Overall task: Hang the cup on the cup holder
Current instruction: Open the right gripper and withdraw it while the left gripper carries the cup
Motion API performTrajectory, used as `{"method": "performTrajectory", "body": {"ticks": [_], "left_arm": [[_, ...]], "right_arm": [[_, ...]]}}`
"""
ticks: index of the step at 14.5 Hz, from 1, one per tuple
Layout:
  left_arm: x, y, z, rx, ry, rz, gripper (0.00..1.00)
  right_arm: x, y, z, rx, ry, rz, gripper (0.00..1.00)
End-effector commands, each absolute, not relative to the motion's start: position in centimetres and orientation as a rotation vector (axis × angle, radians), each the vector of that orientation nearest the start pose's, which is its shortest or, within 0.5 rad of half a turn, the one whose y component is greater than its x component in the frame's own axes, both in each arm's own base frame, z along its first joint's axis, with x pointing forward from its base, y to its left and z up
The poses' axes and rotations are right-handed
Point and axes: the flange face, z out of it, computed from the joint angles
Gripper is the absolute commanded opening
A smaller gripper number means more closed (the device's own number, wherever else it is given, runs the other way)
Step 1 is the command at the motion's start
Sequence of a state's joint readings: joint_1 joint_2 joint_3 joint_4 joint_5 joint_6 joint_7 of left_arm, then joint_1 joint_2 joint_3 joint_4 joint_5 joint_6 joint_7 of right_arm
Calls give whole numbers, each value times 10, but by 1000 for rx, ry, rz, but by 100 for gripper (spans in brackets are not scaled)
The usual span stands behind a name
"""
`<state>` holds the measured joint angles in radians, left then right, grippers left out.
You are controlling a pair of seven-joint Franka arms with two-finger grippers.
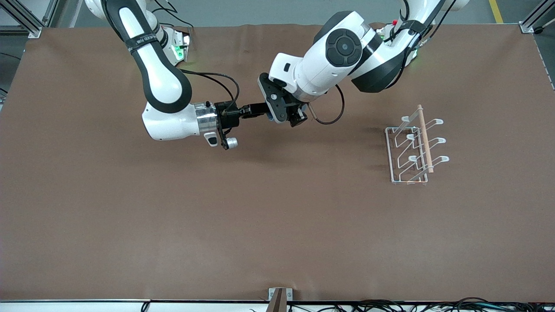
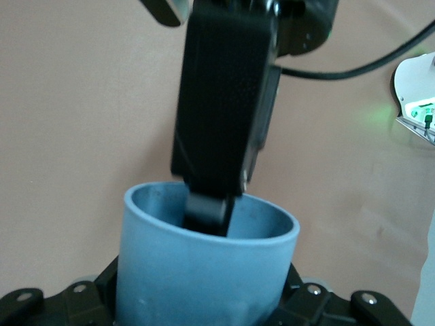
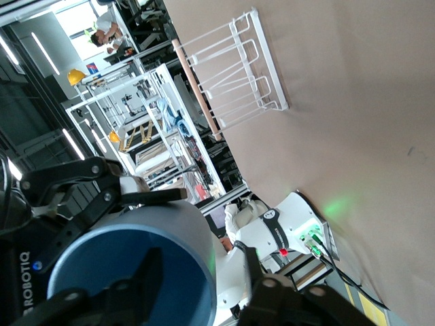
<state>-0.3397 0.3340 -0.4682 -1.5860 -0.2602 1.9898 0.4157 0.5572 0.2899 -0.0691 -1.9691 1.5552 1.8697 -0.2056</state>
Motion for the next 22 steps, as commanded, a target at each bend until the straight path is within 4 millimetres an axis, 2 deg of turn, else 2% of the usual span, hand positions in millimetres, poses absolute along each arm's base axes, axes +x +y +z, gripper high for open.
{"method": "performTrajectory", "body": {"ticks": [1, 3, 5, 7, 8, 9, 11, 13, 15, 18, 22], "left_arm": [[472, -457, 485, -3017, 1837, -71, 11], [472, -450, 492, -2991, 1827, -43, 11], [475, -425, 505, -2909, 1790, 11, 12], [474, -406, 516, -2782, 1771, 57, 10], [472, -400, 520, -2708, 1757, 71, 4], [471, -394, 522, -2645, 1739, 94, 0], [471, -383, 519, -2544, 1706, 152, 0], [468, -375, 513, -2371, 1665, 227, 0], [464, -369, 497, -2198, 1669, 361, 0], [468, -345, 470, -1961, 1679, 559, 0], [468, -317, 428, -1673, 1672, 732, 0]], "right_arm": [[518, 319, 367, -1887, 185, 500, 100], [535, 281, 371, -1991, 225, 498, 100], [549, 235, 379, -2113, 205, 440, 100], [569, 170, 383, -2269, 203, 375, 100], [576, 138, 387, -2401, 162, 359, 100], [583, 114, 397, -2517, 121, 330, 100], [594, 77, 418, -2725, 45, 256, 100], [603, 43, 430, -2899, -3, 205, 100], [609, 11, 448, -3027, -7, 153, 100], [597, -46, 493, -3084, 77, 50, 100], [577, -68, 540, -3082, 191, -44, 100]]}}
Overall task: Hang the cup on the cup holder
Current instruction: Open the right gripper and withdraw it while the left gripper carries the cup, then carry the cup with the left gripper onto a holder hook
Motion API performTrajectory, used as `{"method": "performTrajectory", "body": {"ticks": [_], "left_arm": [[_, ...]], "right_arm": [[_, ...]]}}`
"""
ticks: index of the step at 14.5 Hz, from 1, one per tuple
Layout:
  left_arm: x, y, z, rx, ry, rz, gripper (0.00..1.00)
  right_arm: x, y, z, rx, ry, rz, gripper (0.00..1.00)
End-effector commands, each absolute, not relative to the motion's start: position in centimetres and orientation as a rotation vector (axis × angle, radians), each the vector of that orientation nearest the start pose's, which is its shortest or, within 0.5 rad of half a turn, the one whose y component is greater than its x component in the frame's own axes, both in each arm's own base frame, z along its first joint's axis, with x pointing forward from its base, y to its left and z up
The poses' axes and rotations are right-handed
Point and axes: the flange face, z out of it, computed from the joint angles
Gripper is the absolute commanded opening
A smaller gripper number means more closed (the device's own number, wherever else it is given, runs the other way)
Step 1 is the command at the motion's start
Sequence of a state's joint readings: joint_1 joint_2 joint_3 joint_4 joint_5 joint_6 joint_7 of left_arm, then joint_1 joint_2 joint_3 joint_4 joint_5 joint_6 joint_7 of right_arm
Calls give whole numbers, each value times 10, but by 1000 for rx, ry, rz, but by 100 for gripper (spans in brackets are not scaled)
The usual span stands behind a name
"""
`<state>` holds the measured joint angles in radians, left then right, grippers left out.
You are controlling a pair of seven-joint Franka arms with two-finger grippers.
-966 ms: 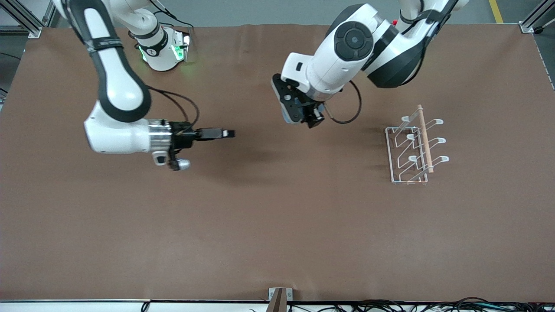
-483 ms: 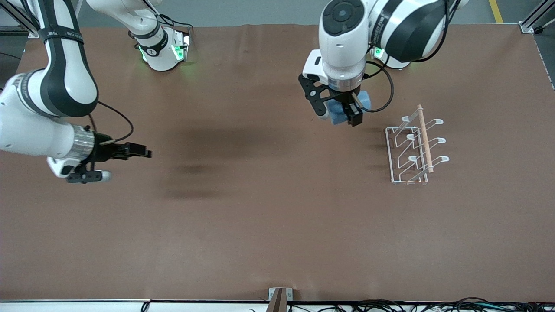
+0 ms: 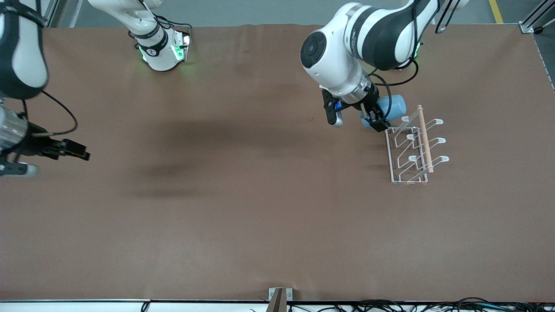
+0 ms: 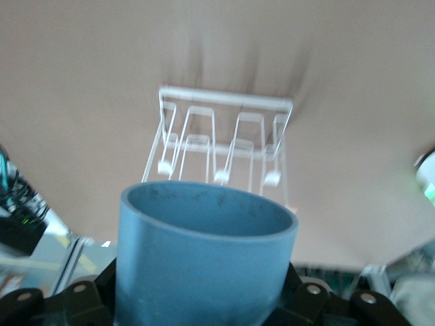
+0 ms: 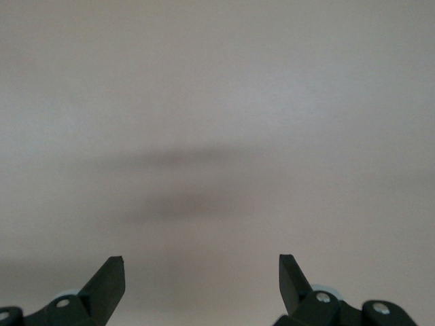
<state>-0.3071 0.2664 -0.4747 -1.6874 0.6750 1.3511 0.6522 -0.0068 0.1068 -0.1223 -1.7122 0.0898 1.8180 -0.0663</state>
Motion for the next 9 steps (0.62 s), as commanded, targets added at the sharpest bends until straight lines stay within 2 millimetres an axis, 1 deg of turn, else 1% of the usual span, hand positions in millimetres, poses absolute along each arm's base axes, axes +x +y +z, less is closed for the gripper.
{"method": "performTrajectory", "body": {"ticks": [1, 2, 3, 4, 6, 7, 9], "left_arm": [[469, -313, 414, -1619, 1655, 761, 0], [470, -309, 396, -1547, 1629, 808, 0], [474, -300, 377, -1491, 1582, 869, 0], [476, -296, 362, -1431, 1547, 916, 0], [482, -288, 323, -1320, 1487, 977, 0], [484, -284, 307, -1284, 1436, 997, 1], [489, -275, 276, -1215, 1366, 1021, 1]], "right_arm": [[571, -69, 549, -3091, 221, -38, 100], [563, -68, 560, -3096, 259, -12, 100], [558, -67, 577, -3088, 327, 3, 100], [553, -66, 600, -3082, 370, 35, 100], [543, -71, 634, -3080, 396, 61, 100], [538, -80, 644, -3078, 409, 63, 100], [534, -81, 665, -3080, 370, 43, 100]]}}
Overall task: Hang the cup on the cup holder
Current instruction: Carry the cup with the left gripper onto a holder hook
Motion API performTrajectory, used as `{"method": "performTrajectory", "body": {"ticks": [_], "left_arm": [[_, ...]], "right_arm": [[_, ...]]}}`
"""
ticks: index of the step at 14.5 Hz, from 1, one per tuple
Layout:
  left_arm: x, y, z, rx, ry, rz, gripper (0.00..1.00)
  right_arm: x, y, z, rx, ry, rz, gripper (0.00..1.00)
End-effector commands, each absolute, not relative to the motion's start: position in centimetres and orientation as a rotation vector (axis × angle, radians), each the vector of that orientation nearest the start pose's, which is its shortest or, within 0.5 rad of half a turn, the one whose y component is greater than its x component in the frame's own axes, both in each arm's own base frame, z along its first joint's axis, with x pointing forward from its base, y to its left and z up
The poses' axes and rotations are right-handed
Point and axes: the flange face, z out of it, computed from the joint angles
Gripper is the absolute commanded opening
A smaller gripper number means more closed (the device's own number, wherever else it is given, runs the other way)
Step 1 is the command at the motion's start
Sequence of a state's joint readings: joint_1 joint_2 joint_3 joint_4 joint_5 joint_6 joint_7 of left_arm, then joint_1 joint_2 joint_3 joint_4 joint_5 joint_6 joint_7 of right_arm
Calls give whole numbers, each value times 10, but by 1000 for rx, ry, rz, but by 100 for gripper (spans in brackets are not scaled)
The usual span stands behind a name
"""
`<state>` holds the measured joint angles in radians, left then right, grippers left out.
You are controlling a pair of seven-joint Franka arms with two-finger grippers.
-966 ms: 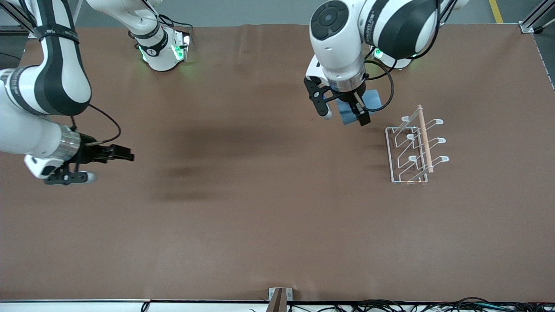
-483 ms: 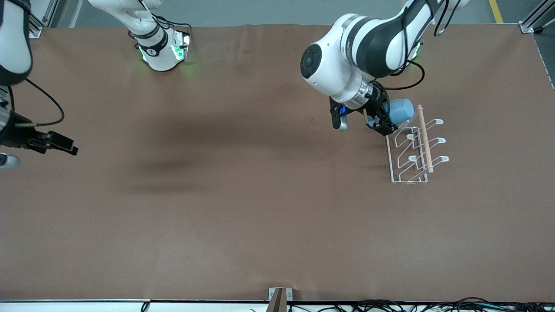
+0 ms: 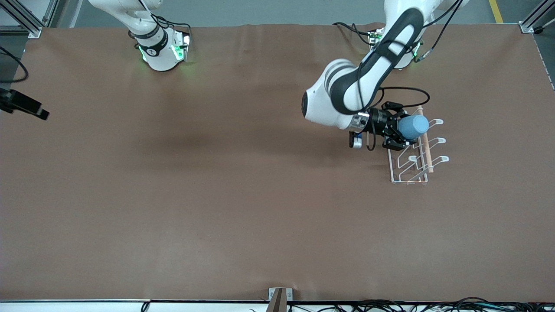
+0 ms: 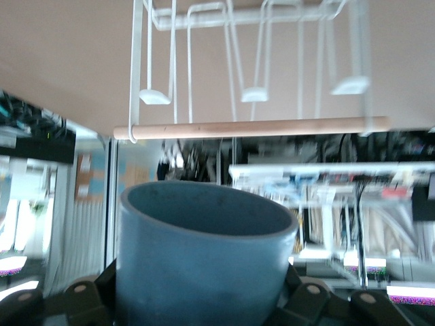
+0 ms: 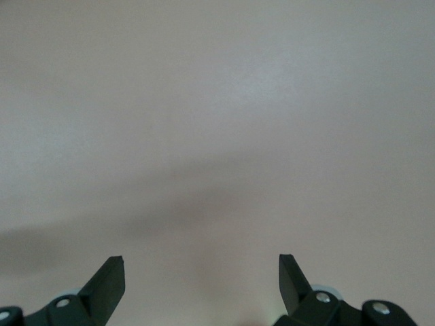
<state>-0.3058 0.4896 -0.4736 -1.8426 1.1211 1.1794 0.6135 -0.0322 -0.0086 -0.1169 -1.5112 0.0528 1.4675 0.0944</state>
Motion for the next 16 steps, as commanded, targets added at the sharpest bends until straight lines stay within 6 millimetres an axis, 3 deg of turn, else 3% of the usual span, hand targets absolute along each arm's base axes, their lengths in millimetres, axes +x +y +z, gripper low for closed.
{"method": "performTrajectory", "body": {"ticks": [1, 4, 8, 11, 16], "left_arm": [[493, -268, 265, -1180, 1339, 1039, 1], [506, -252, 236, -1092, 1298, 1057, 1], [515, -236, 213, -1063, 1251, 1056, 1], [518, -232, 199, -1064, 1223, 1030, 1], [527, -235, 167, -1111, 1212, 1008, 6]], "right_arm": [[536, -80, 666, -3081, 307, 32, 100], [544, -81, 670, -3122, 201, -54, 100], [546, -78, 659, -3181, 161, -29, 100], [548, -59, 660, -3183, 110, -35, 100], [552, -68, 668, -3189, 132, -117, 100]]}}
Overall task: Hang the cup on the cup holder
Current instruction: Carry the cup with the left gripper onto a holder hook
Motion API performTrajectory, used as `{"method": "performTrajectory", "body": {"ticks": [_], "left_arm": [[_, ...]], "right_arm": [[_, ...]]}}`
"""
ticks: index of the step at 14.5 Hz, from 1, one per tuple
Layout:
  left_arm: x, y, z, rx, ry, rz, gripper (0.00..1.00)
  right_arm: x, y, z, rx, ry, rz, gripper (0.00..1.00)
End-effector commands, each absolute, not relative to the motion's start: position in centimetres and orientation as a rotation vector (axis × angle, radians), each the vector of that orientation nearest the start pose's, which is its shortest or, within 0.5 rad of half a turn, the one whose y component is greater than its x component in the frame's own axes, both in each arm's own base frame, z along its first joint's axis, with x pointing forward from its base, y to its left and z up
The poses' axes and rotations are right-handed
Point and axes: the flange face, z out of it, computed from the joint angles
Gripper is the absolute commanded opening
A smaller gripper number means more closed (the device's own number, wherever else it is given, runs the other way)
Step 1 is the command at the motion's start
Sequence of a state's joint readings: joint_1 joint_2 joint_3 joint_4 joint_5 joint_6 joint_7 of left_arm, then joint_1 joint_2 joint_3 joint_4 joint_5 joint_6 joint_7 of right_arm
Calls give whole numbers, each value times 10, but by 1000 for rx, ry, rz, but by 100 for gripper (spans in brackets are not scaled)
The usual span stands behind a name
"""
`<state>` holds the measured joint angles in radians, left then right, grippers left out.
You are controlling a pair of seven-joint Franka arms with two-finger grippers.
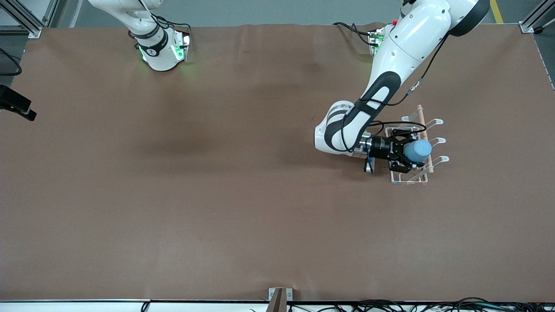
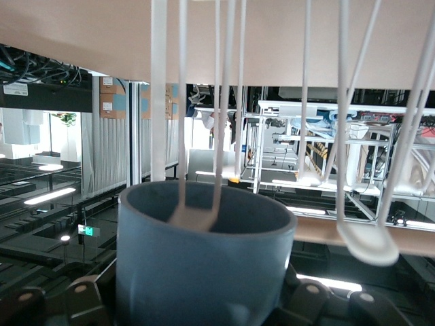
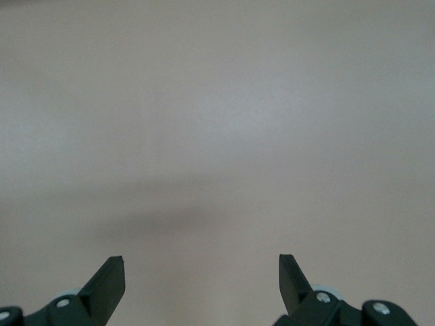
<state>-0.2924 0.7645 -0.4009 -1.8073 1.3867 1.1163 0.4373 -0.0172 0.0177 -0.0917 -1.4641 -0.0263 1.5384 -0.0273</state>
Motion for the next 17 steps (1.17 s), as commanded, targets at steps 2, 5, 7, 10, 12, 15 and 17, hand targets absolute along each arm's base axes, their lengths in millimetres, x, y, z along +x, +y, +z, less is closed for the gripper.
{"method": "performTrajectory", "body": {"ticks": [2, 5, 7, 10, 12, 15, 17], "left_arm": [[527, -236, 164, -1128, 1223, 999, 11], [528, -232, 167, -1152, 1219, 1005, 59], [527, -235, 170, -1161, 1218, 999, 79], [528, -235, 175, -1163, 1217, 1003, 85], [528, -236, 182, -1186, 1215, 1003, 87], [528, -238, 196, -1209, 1216, 1006, 89], [531, -241, 213, -1248, 1206, 992, 92]], "right_arm": [[551, -63, 666, -3188, 139, -100, 100], [551, -69, 667, -3185, 144, -105, 100], [550, -70, 669, -3183, 151, -107, 100], [549, -67, 669, -3173, 142, -94, 100], [545, -59, 669, -3170, 123, -60, 100], [548, -51, 669, -3171, 113, -78, 100], [547, -52, 666, -3169, 116, -54, 100]]}}
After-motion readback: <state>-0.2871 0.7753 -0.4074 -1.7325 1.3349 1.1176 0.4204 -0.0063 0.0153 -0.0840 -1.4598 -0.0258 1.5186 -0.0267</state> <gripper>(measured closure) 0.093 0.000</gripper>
